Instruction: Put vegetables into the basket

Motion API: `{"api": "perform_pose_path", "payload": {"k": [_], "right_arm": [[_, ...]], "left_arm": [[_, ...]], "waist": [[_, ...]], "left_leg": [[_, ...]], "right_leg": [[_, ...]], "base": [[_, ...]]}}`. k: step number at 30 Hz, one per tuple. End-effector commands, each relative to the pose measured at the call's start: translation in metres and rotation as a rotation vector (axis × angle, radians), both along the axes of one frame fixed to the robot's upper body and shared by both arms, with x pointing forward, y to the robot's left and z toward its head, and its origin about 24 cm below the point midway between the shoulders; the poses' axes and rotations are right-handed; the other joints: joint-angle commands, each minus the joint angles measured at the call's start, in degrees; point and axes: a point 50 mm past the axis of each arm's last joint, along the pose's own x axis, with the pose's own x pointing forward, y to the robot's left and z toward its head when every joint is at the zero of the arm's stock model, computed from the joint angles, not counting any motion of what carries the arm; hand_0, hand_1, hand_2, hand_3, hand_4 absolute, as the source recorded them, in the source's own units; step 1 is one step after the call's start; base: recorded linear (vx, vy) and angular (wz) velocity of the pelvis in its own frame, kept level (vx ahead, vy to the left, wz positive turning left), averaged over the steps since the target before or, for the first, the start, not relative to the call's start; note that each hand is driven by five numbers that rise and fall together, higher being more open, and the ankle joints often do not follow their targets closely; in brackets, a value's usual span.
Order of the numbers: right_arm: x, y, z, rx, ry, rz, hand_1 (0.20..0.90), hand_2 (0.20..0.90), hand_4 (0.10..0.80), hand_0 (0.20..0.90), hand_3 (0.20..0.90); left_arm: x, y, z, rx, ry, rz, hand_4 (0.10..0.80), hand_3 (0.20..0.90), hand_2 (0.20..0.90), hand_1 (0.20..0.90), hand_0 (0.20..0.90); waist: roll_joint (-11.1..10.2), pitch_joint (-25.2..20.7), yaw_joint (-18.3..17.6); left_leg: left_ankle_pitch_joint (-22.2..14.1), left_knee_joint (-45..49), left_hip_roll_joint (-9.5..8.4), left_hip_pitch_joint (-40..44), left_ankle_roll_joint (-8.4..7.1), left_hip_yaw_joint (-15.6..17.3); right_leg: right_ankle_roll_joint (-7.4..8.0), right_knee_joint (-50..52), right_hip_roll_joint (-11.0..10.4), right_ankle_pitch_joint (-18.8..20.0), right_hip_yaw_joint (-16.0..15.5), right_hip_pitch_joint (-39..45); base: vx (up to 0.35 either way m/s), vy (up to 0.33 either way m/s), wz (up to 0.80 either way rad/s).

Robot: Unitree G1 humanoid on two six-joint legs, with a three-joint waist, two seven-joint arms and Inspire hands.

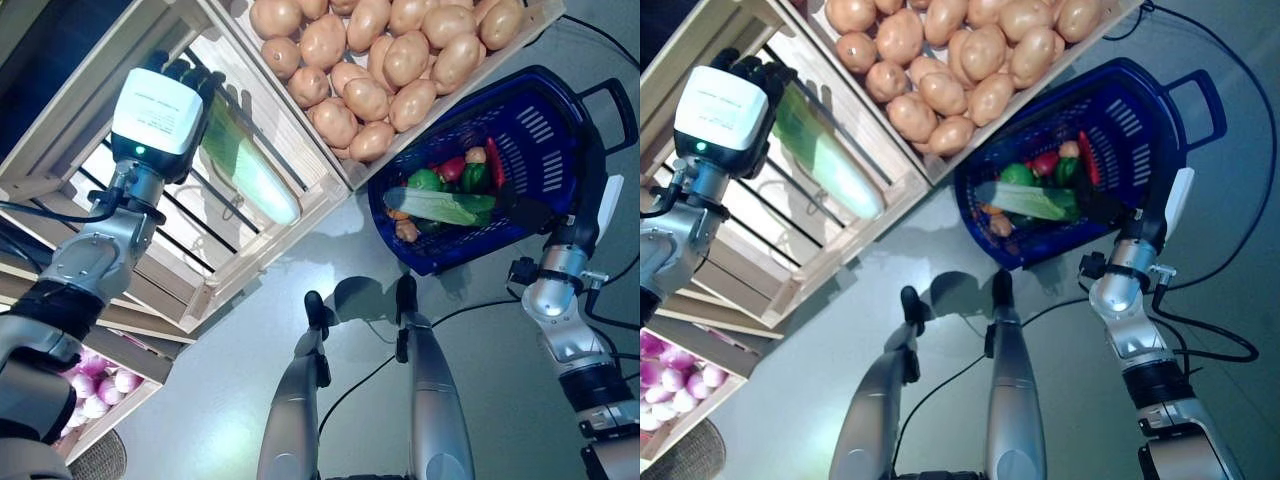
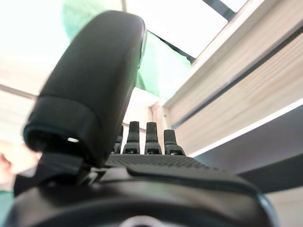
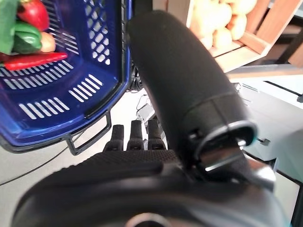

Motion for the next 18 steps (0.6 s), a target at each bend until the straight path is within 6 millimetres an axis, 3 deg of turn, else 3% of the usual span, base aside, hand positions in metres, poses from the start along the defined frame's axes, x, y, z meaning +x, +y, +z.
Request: {"api": "perform_pose_path", "payload": {"k": [1,11,18], "right_arm": [[-0.009,-0.012,0.057,-0.116,-0.205,0.024,0.9,0.9,0.8,0.9,0.9],[-0.01,-0.006,0.057,-0.107,-0.222,0.027,0.9,0.9,0.8,0.9,0.9],[-0.011,-0.004,0.061,-0.086,-0.254,0.022,0.9,0.9,0.8,0.9,0.9]], "left_arm": [[-0.01,0.016,0.059,0.073,-0.18,0.08,0.8,0.9,0.9,0.9,0.9],[0.002,0.026,0.053,0.142,-0.081,0.205,0.8,0.9,0.9,0.9,0.9],[-0.003,0.038,0.061,0.156,-0.177,0.273,0.8,0.9,0.9,0.9,0.9]], "waist": [[3.1,0.0,-2.3],[1.2,0.0,-2.3],[0.2,0.0,-1.9]], "left_leg": [[1.0,3.6,0.63,-4.3,-3.18,0.1],[0.4,5.1,1.09,-7.0,-3.0,-0.5],[0.2,6.5,1.19,-9.6,-2.78,-1.4]], "right_leg": [[-0.31,-4.8,0.8,-1.6,-2.0,5.4],[0.03,-4.1,1.0,-1.6,-2.5,3.8],[0.14,-3.5,1.5,-1.0,-2.6,1.7]], "base": [[0.0,0.0,0.0],[0.002,-0.014,0.01],[-0.011,-0.027,0.07]]}}
